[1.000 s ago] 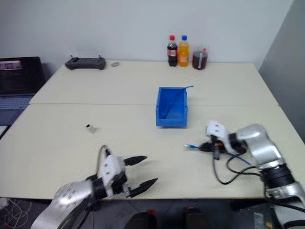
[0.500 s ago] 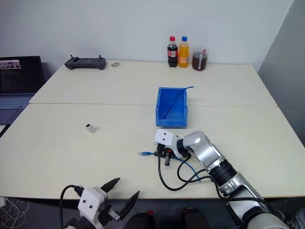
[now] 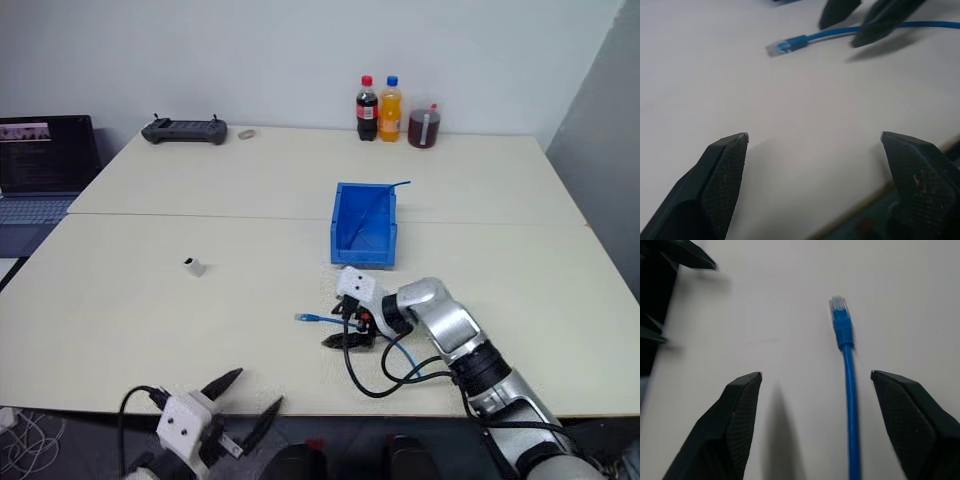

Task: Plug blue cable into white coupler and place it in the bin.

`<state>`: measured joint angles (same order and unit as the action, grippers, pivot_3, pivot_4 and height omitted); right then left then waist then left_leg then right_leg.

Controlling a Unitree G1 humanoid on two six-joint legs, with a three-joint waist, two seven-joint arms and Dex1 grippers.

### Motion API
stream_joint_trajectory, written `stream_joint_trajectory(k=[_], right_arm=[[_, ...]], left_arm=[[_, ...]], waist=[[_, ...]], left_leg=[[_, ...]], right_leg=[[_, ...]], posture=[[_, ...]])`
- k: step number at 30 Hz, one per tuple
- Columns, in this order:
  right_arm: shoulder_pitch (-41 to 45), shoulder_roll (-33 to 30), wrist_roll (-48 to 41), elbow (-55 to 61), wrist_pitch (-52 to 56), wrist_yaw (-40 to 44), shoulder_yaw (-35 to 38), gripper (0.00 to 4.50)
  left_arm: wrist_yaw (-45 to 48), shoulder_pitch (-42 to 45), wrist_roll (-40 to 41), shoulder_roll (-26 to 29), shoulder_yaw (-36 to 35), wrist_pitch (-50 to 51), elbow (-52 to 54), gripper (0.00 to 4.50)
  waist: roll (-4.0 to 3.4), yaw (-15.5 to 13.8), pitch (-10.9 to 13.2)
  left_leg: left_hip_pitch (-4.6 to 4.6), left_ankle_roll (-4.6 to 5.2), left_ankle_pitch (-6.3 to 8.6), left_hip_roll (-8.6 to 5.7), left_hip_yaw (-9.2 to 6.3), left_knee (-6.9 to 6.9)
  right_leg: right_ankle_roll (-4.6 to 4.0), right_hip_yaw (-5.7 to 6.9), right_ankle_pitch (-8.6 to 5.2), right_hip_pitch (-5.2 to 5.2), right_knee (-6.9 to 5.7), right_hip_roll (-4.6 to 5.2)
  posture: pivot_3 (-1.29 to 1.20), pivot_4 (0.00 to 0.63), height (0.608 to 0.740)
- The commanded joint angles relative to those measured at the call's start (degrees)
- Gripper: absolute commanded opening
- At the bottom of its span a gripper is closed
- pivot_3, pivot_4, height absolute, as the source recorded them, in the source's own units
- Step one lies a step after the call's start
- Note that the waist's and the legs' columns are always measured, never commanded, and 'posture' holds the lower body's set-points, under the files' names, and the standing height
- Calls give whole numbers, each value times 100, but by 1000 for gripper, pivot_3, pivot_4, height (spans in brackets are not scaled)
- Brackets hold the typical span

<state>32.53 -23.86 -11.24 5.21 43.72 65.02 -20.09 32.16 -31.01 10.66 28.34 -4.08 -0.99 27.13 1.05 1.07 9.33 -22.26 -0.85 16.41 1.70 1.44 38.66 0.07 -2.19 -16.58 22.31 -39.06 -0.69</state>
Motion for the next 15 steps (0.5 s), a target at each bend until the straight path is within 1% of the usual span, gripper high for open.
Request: stream_joint_trajectory(k=[1, 3, 6, 9, 12, 14, 15], right_arm=[[-154, -492, -748, 961, 500, 276, 615, 4038], [-239, -698, -1167, 1345, 813, 307, 922, 4038], [-310, -906, -1692, 1806, 1229, 211, 1338, 4038], [-406, -1002, -1981, 2075, 1417, 9, 1557, 4038], [-536, -1124, -2110, 2221, 1535, -234, 1642, 4038], [-608, -1155, -2172, 2292, 1602, -444, 1698, 4038], [-657, -1162, -2164, 2322, 1597, -565, 1723, 4038]], left_arm=[[628, 840, 389, 542, -222, 323, -240, 4500], [1058, 1374, 527, 861, -156, 455, -517, 4500], [1941, 2465, 579, 1263, 147, 418, -1418, 4500], [2999, 3586, 260, 1536, 693, -168, -2705, 4500], [3914, 5031, -93, 1390, 1256, -701, -4418, 4500], [4360, 5705, -266, 1224, 1526, -1076, -5291, 4500], [4546, 5979, -373, 1138, 1647, -1282, -5700, 4500]], waist=[[1, 9, -1], [3, 47, -2], [0, 92, 0], [1, 68, 0], [0, 59, 1], [8, 41, -1], [8, 42, -2]], left_leg=[[2, 0, 0, 2, 0, 2], [1, 0, 0, 2, 7, 2], [-6, -1, 0, 3, 14, 0], [-12, -1, 0, 5, -1, 0], [-17, -1, 0, 0, 2, 0], [-33, -1, 0, -4, 1, 7], [-57, 0, -1, -4, 1, 18]], right_leg=[[0, 0, 0, 1, -1, -1], [0, -2, 1, -2, 2, 0], [0, -9, 3, 4, -2, -1], [-1, 1, 3, 5, -1, -10], [0, -1, 3, 7, 2, -10], [5, 3, 6, 16, 4, -11], [12, 3, 11, 37, 2, -15]], posture=[[0, 150, 740], [0, 150, 740], [0, 150, 740], [0, 150, 740], [0, 150, 740], [0, 150, 740], [0, 150, 740]])
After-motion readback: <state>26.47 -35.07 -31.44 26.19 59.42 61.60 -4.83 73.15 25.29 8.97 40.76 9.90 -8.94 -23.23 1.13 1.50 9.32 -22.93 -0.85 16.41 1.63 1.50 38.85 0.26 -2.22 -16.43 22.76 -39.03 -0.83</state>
